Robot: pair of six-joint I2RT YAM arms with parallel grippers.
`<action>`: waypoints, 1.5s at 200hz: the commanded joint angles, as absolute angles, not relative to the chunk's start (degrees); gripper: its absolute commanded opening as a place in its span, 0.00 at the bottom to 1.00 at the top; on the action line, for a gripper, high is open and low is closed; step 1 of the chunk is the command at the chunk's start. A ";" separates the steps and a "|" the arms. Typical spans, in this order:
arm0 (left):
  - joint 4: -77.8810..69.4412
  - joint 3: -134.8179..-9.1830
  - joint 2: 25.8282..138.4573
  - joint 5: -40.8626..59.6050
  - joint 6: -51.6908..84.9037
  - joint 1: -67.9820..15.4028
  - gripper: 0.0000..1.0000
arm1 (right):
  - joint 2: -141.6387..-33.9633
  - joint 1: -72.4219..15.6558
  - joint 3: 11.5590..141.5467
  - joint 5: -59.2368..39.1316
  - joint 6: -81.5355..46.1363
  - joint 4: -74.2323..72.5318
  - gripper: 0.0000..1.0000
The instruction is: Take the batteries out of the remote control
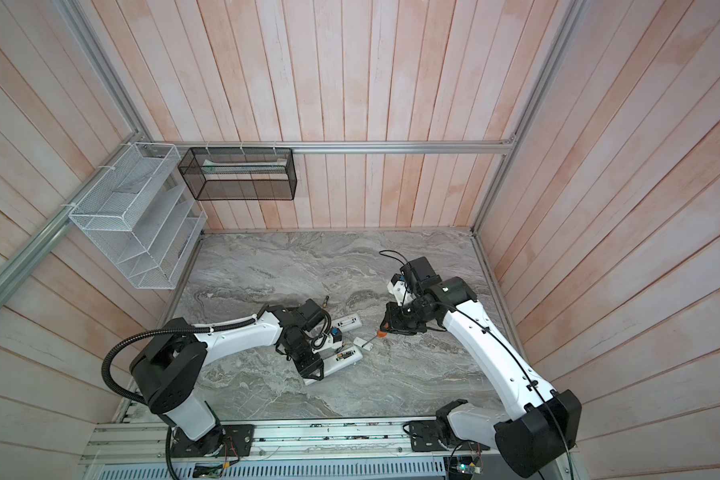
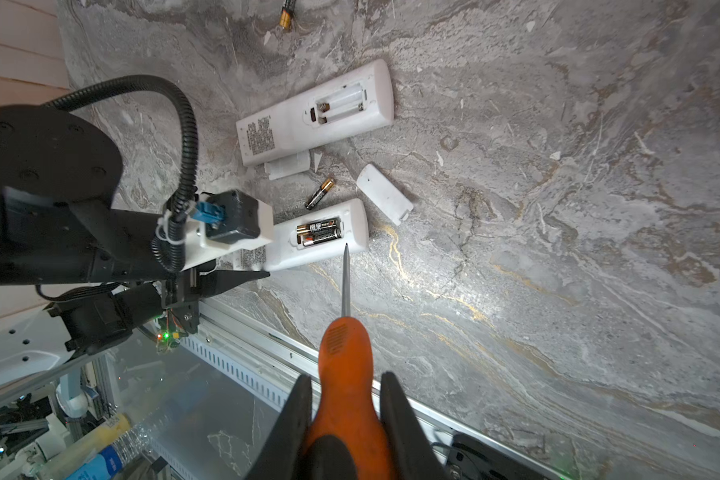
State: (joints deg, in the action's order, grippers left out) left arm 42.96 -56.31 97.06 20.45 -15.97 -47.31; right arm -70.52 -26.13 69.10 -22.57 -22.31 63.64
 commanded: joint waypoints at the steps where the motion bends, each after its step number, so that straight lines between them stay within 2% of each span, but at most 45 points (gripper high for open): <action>1: 37.80 -52.13 95.85 9.40 -19.92 -51.10 0.08 | -68.91 -27.28 67.26 -25.07 -19.19 64.41 0.05; 100: 28.34 -42.86 88.99 3.79 -28.51 -51.60 0.09 | -69.26 -28.21 63.12 -25.61 -16.78 62.31 0.05; 300: 27.69 -42.72 88.32 0.18 -28.40 -52.51 0.08 | -69.23 -29.82 55.46 -26.81 -19.86 56.29 0.05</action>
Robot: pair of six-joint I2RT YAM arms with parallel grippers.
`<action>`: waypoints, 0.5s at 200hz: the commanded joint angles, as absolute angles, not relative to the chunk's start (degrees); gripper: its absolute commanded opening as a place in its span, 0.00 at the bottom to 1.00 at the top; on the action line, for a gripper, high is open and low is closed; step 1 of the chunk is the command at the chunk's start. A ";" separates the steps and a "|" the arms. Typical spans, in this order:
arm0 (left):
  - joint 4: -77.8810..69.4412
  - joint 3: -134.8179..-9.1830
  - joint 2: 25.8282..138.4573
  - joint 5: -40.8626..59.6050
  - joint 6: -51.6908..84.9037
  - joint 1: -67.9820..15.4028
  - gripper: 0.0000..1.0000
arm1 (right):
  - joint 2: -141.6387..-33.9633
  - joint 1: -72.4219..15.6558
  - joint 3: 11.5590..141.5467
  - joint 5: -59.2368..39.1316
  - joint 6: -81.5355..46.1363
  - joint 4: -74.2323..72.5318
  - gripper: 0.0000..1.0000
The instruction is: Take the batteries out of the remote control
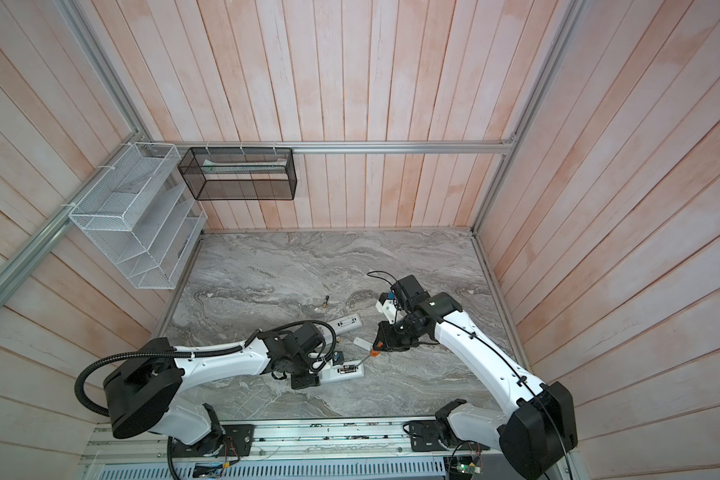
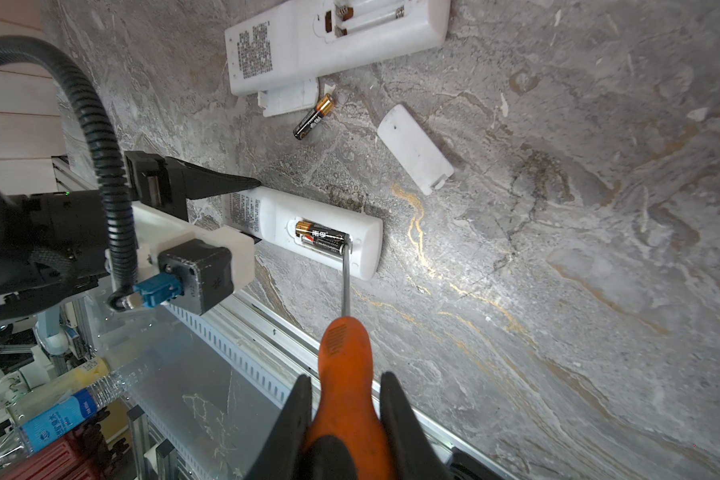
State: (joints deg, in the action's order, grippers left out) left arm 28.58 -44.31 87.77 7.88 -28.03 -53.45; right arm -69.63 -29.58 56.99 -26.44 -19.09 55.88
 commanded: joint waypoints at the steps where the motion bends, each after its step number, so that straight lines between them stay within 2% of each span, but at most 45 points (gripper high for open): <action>1: 27.69 -42.76 88.33 0.18 -28.44 -52.49 0.09 | -69.20 -29.81 55.46 -26.81 -19.91 56.27 0.05; 100: 27.54 -42.55 87.89 -1.48 -28.28 -52.54 0.09 | -68.74 -29.79 58.34 -26.01 -20.76 59.50 0.05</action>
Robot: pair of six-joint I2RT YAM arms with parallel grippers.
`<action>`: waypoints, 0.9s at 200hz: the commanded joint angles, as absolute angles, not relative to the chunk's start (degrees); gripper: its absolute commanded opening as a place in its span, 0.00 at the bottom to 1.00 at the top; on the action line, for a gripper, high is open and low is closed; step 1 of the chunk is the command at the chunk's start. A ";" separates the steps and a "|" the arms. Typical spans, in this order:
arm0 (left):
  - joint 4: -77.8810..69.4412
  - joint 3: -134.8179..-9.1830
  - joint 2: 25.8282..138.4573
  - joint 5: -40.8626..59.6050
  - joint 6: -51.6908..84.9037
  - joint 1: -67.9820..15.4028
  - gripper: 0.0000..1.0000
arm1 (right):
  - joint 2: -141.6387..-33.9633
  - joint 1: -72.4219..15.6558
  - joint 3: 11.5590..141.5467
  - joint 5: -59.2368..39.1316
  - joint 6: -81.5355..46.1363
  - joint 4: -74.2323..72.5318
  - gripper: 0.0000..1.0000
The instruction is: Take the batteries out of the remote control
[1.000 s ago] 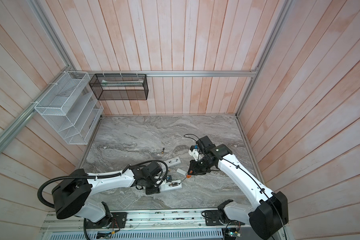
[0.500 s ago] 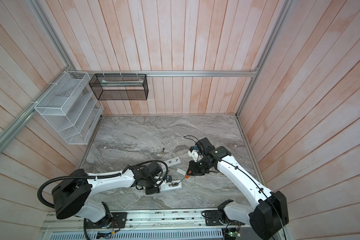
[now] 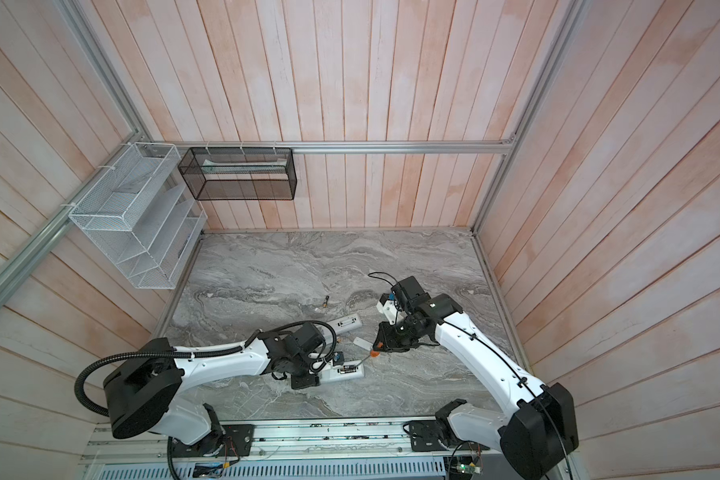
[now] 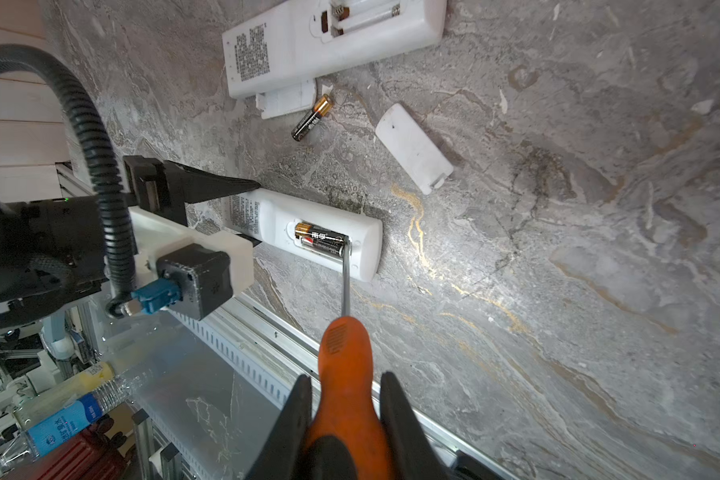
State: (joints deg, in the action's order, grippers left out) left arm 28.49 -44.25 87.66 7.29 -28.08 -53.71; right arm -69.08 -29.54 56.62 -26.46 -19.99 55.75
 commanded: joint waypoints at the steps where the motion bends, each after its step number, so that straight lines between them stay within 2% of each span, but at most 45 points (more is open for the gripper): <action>1: 27.57 -42.54 87.85 -1.49 -28.25 -52.50 0.09 | -68.74 -29.79 58.39 -26.06 -20.75 59.50 0.05; 180: 27.42 -42.41 87.99 -2.65 -27.97 -52.95 0.09 | -68.17 -29.76 58.59 -29.66 -22.69 58.73 0.05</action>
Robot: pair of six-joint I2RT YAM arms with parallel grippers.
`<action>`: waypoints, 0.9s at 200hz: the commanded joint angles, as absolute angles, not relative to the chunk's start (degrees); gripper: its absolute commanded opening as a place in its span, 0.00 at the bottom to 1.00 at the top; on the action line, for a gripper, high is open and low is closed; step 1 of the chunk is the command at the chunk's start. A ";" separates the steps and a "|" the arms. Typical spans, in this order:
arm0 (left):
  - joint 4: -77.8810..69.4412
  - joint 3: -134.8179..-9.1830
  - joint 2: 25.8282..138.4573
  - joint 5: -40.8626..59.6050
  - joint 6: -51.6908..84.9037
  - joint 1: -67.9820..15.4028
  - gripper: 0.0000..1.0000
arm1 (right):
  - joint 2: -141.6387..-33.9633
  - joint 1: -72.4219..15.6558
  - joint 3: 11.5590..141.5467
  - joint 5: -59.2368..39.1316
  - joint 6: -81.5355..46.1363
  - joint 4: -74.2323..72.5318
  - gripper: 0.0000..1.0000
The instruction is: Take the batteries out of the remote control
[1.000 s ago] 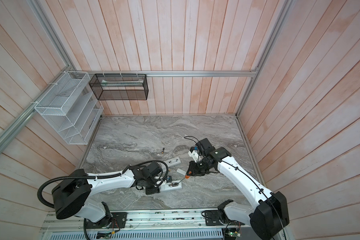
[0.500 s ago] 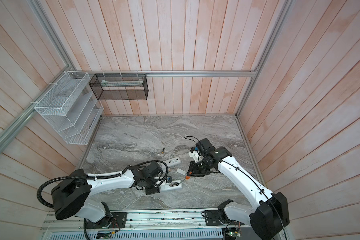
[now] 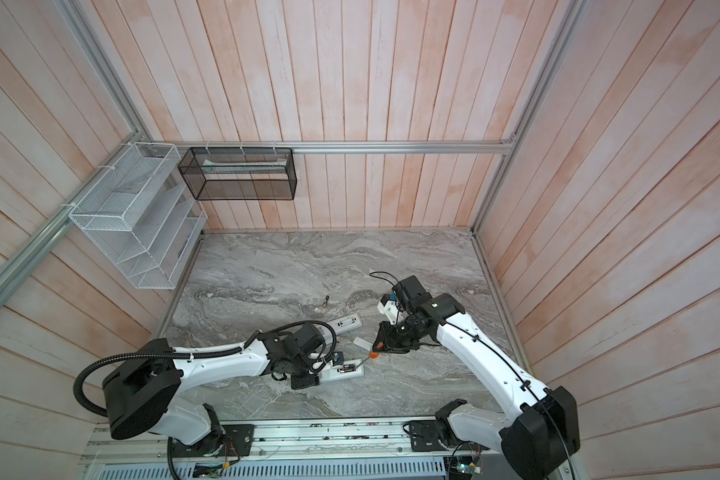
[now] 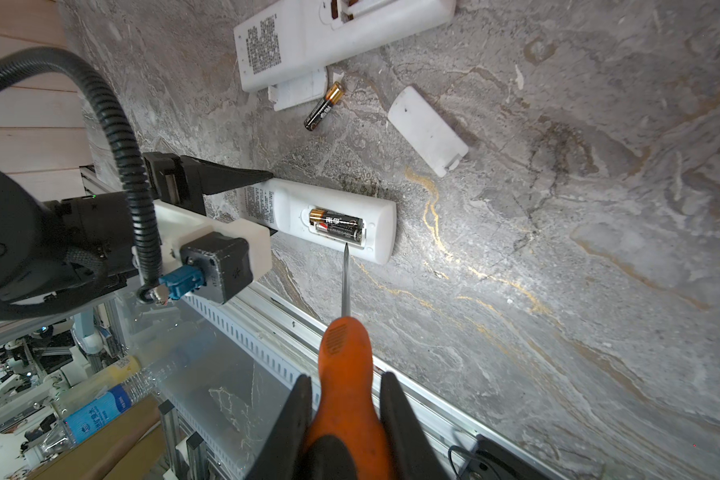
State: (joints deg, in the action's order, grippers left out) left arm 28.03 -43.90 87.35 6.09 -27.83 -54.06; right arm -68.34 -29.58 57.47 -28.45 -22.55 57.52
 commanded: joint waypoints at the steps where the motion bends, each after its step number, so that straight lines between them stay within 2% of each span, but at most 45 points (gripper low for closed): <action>1: 27.42 -42.39 88.03 -2.64 -27.96 -52.98 0.09 | -68.14 -29.78 58.56 -29.60 -22.73 58.77 0.05; 87: 27.34 -42.36 88.03 -3.03 -28.04 -53.40 0.09 | -68.34 -29.67 59.83 -25.51 -22.74 61.61 0.05; 180: 27.24 -42.05 87.80 -3.36 -27.99 -53.79 0.09 | -70.49 -29.79 59.65 -26.37 -22.96 58.91 0.05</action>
State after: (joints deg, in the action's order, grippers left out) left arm 28.01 -43.90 87.29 5.08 -27.83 -54.61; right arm -69.73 -29.58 58.57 -27.22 -22.79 59.40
